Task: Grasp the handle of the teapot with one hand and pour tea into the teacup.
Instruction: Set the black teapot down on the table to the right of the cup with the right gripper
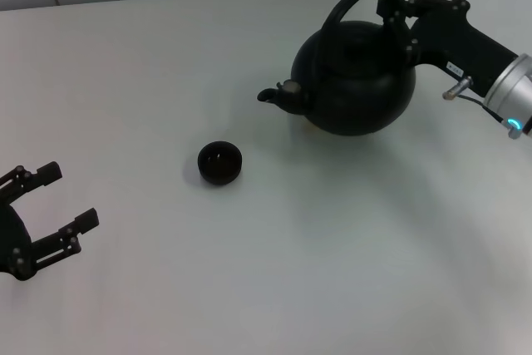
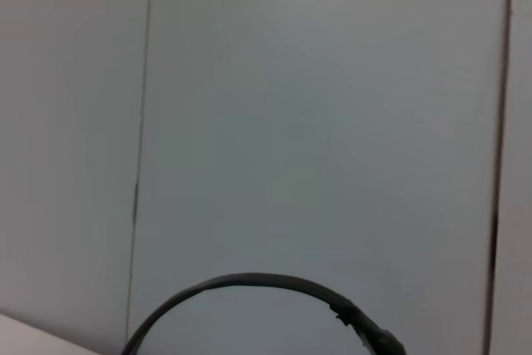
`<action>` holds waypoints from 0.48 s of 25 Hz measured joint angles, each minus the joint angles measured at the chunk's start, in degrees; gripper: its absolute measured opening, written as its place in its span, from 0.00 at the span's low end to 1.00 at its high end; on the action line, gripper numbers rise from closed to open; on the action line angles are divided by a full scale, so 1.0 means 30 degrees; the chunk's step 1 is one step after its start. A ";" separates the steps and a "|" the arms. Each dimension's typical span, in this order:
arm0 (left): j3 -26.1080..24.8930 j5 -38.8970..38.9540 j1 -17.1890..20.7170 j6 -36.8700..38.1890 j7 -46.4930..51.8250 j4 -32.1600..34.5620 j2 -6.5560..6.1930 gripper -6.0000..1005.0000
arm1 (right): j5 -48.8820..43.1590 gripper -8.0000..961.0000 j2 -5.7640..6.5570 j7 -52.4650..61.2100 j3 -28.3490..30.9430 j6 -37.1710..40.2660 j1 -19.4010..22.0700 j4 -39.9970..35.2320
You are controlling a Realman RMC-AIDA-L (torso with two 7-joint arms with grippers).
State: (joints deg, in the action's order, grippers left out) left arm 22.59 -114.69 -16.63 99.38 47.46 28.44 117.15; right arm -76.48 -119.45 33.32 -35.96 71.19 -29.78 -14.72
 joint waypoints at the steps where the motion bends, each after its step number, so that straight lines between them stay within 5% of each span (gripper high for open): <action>1: 0.0000 0.0000 0.0000 0.0000 0.0000 0.0000 0.0000 0.81 | 0.0000 0.09 0.0000 0.0000 0.0000 0.0000 0.0000 0.0000; 12: 0.0000 -0.0001 -0.0054 0.0038 0.0001 -0.0016 0.0000 0.81 | 0.1116 0.09 -0.0015 -0.1904 0.0039 -0.0214 -0.0349 0.2117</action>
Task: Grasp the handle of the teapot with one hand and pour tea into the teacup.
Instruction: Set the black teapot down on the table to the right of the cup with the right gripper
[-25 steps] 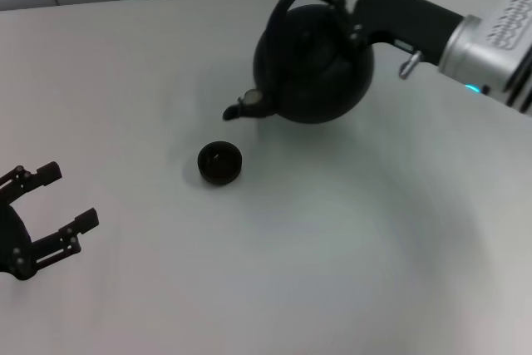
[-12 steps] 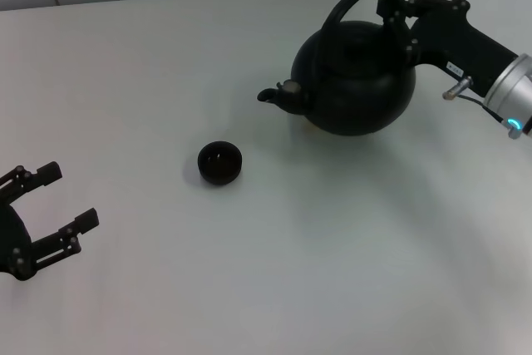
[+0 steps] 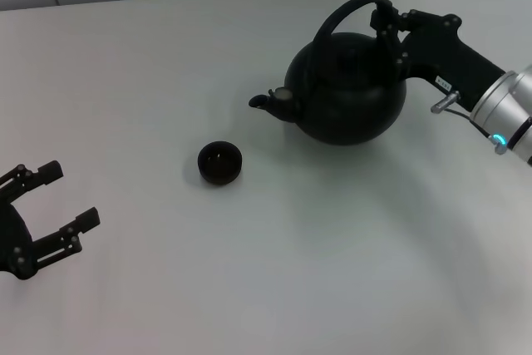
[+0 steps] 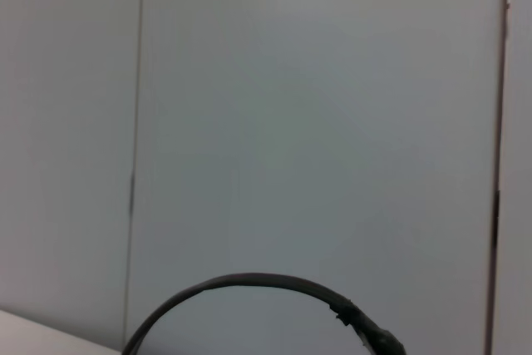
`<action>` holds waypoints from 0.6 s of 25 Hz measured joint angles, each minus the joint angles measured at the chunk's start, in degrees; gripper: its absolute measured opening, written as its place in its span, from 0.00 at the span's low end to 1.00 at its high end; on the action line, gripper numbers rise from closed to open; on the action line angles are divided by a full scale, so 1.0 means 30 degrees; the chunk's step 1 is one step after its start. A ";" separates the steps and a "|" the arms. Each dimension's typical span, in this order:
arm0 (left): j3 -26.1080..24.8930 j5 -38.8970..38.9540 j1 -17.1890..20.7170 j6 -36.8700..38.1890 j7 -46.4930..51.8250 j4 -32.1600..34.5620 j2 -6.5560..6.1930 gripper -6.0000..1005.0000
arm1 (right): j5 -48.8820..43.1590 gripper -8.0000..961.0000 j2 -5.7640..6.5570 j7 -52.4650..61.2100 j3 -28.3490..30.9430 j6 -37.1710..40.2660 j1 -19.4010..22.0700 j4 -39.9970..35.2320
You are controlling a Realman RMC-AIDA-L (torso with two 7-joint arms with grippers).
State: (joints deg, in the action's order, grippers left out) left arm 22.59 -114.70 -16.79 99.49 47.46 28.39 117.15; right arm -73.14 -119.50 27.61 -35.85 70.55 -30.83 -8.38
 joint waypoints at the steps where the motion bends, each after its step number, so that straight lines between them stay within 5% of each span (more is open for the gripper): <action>1: 0.0001 0.0001 0.0005 0.0000 -0.0001 -0.0002 0.0000 0.81 | 0.0381 0.09 0.0007 -0.0403 -0.0001 -0.0112 -0.0064 0.0471; 15: 0.0000 0.0001 0.0092 0.0000 -0.0125 -0.0031 0.0029 0.81 | 0.0474 0.11 -0.0009 -0.1354 -0.0006 -0.0701 -0.0153 0.1524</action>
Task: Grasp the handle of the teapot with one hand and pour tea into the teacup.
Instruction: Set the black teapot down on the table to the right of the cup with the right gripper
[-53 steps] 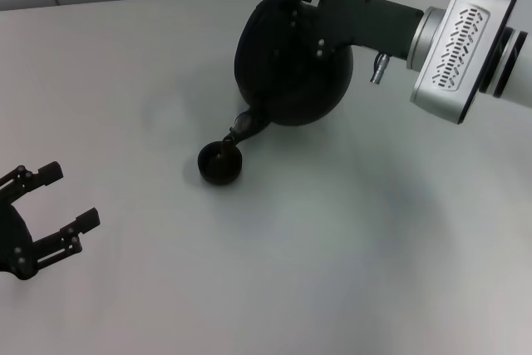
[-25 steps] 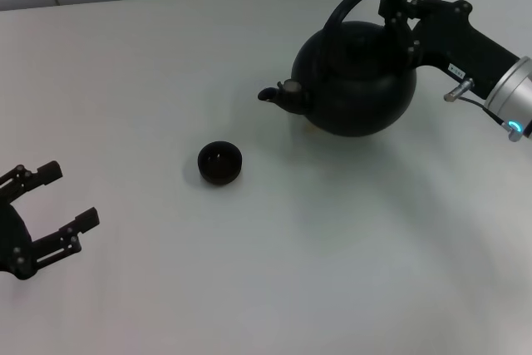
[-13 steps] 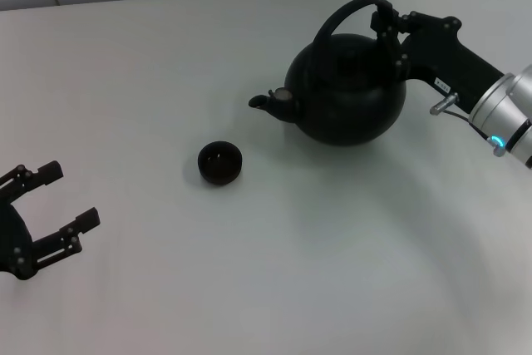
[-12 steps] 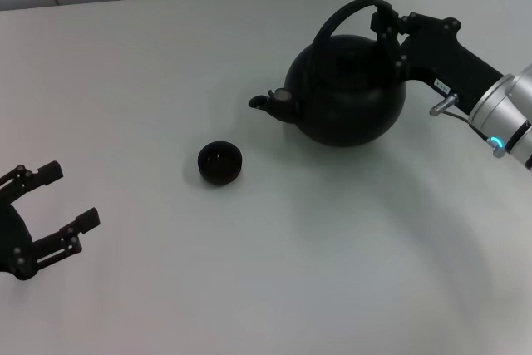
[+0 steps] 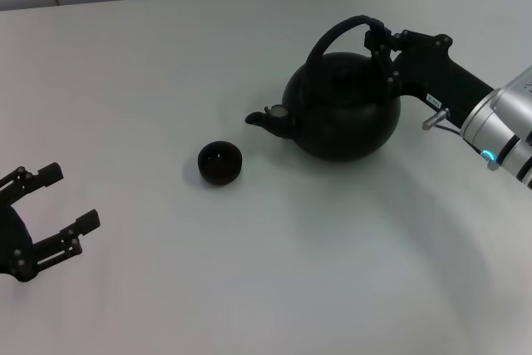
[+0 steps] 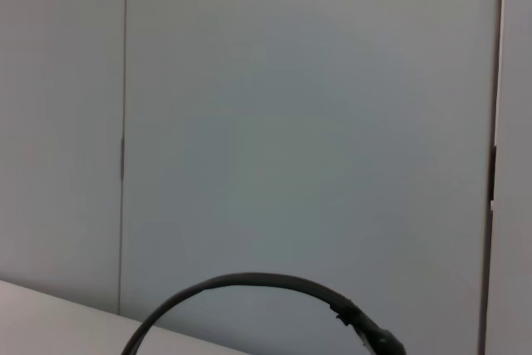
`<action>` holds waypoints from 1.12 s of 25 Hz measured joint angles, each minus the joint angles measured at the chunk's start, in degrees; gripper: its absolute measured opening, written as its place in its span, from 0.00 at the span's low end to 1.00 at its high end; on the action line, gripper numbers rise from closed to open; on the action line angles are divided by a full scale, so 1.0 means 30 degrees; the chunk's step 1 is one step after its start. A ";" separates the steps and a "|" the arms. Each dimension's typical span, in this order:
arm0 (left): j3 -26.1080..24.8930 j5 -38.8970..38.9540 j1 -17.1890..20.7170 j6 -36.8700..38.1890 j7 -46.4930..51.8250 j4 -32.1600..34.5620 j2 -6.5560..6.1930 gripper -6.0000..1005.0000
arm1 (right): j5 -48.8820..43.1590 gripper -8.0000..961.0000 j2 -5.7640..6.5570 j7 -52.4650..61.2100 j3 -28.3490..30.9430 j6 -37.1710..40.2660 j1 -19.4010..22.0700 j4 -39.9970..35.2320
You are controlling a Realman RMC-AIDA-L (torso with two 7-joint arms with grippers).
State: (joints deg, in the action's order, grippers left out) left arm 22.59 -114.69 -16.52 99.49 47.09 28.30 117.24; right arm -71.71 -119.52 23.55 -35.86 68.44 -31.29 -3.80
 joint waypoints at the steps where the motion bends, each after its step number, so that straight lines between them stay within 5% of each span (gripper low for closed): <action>1: 0.0000 0.0001 -0.0001 -0.0001 -0.0001 0.0000 0.0001 0.81 | 0.0000 0.11 -0.0002 -0.0018 0.0000 0.0000 0.0000 0.0028; 11: 0.0000 0.0001 0.0059 -0.0002 0.0085 0.0000 0.0002 0.81 | 0.0003 0.14 -0.0001 -0.0007 0.0001 -0.0054 -0.0004 0.0186; 28: 0.0000 0.0001 0.0117 0.0030 0.0081 0.0000 0.0047 0.81 | 0.0001 0.56 0.0002 0.0149 0.0000 0.1473 0.1097 0.0267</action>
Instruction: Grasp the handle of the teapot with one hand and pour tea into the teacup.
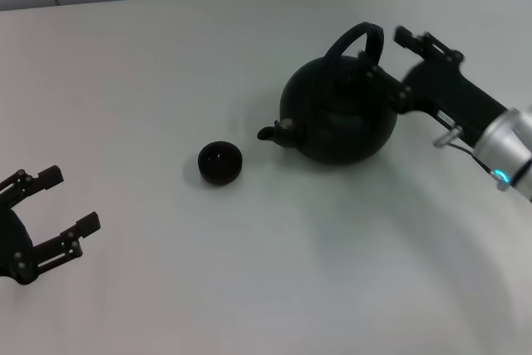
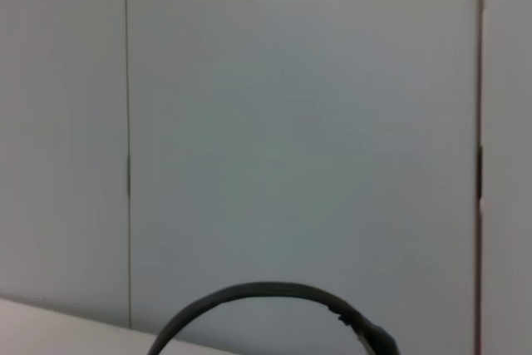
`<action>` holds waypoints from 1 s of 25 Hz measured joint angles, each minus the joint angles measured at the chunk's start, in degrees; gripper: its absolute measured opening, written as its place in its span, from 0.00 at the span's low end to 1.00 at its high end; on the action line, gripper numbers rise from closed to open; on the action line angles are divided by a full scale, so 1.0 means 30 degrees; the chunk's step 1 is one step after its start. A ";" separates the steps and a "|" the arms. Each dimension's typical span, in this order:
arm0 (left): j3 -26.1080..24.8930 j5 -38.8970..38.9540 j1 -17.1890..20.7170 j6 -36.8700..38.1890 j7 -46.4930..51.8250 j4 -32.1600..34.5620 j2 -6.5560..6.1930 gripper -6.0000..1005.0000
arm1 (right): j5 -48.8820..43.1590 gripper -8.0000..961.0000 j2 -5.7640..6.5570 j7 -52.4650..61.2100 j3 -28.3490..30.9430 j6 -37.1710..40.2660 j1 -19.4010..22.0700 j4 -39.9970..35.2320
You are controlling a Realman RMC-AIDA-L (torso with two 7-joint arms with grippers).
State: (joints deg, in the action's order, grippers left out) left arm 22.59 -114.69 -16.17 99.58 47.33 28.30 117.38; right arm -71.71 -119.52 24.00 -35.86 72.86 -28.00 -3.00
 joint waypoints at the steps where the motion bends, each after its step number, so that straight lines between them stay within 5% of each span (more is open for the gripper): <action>1: 0.0000 0.0000 0.0000 0.0002 -0.0029 0.0000 0.0019 0.81 | 0.0000 0.72 0.0030 -0.0004 0.0009 0.0881 0.0770 -0.0058; 8: -0.0028 -0.0002 -0.0003 -0.0100 -0.0123 -0.0010 0.0154 0.81 | 0.0002 0.72 0.0026 -0.0081 0.0975 0.3797 0.4078 -0.0019; 15: -0.0025 -0.0002 -0.0125 -0.0085 -0.0013 -0.0030 0.0180 0.81 | -0.0200 0.72 0.0142 0.0864 0.1031 0.4222 0.4723 -0.0180; 25: 0.0303 -0.0277 -0.0722 -0.0011 0.0527 -0.0030 -0.0167 0.81 | -1.0175 0.72 0.1878 1.0846 -0.1268 0.7437 0.4111 -0.7654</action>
State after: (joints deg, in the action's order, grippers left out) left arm 23.49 -115.52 -18.33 99.55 48.91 28.21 116.88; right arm -102.24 -113.89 56.53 -39.67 95.18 -15.67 -25.96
